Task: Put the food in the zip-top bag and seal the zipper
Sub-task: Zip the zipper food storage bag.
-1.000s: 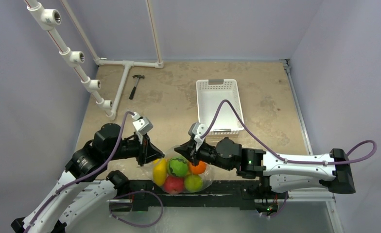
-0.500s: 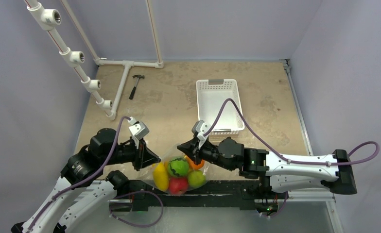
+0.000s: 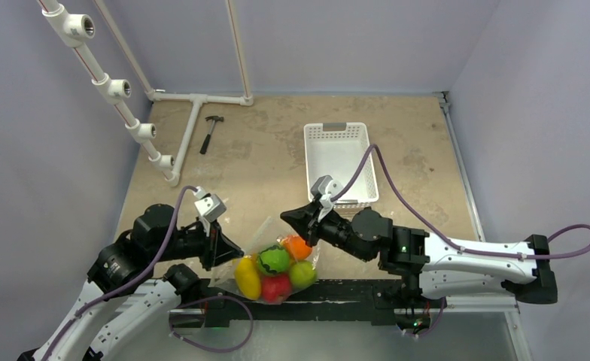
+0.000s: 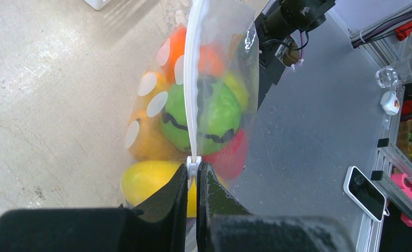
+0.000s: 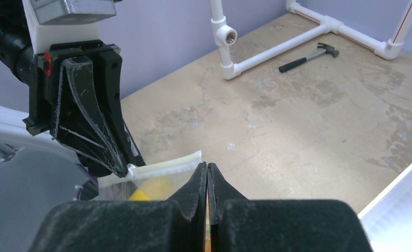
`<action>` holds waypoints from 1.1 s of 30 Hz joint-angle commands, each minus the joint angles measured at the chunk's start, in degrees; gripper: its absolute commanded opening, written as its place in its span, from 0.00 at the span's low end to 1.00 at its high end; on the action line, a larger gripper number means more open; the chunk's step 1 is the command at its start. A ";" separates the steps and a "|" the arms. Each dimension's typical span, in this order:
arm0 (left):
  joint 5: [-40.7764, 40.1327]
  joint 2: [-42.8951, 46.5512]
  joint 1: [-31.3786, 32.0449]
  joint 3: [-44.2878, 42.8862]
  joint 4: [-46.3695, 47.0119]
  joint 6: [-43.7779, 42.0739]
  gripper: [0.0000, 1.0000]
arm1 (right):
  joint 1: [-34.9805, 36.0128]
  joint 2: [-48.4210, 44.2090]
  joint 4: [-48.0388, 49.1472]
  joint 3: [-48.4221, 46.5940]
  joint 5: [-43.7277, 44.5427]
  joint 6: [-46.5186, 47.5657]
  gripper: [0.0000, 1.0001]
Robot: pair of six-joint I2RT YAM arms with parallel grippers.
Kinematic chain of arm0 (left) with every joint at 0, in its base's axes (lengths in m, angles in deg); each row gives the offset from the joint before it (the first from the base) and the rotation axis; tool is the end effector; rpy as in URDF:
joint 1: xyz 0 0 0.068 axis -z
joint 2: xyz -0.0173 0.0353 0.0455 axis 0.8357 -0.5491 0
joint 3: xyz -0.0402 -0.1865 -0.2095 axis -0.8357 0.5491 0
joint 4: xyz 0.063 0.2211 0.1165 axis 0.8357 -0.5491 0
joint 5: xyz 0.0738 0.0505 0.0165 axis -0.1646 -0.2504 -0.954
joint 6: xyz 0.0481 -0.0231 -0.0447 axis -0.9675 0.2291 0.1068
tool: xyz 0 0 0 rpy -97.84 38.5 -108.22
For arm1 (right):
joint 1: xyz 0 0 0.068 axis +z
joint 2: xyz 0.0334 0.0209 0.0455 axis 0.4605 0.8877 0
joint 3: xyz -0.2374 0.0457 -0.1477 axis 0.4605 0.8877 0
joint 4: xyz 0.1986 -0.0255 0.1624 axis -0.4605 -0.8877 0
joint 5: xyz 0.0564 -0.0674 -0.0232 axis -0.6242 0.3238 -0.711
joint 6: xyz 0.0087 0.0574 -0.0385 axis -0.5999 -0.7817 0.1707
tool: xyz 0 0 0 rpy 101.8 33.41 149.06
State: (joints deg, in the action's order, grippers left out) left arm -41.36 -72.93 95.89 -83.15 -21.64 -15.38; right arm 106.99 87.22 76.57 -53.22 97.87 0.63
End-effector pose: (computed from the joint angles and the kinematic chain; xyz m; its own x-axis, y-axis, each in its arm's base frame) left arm 0.0386 -0.0657 0.3158 -0.6448 0.1447 -0.7505 0.7004 0.5051 -0.5043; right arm 0.0631 0.2267 0.3627 -0.1762 0.0718 -0.9817 -0.8264 0.5312 0.1871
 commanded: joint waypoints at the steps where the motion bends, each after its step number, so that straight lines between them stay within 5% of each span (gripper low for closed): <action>1: 1.41 -0.01 0.19 -2.87 0.32 -0.43 0.00 | -0.20 -1.71 1.74 -3.61 -1.41 2.83 0.00; 2: 1.85 -0.10 0.20 -2.96 0.72 -0.63 0.00 | -0.15 -1.65 1.94 -4.01 -2.95 3.73 0.01; 7: 3.19 -1.30 0.18 -3.94 1.81 -2.33 0.00 | -0.20 1.44 -0.75 -7.93 -11.01 7.94 0.38; 14: 7.18 -1.99 0.23 -4.51 4.95 -4.23 0.00 | -0.20 7.30 -4.61 -12.93 -15.79 12.67 0.63; 33: 11.63 -6.70 0.21 -7.99 7.11 -8.08 0.00 | -0.19 14.22 -16.32 -23.03 -24.19 22.69 0.72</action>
State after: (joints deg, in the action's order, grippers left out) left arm -32.18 -78.39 95.89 -88.09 -18.76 -22.11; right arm 106.86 101.20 63.48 -72.30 76.12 20.06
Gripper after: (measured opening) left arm 0.048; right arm 0.714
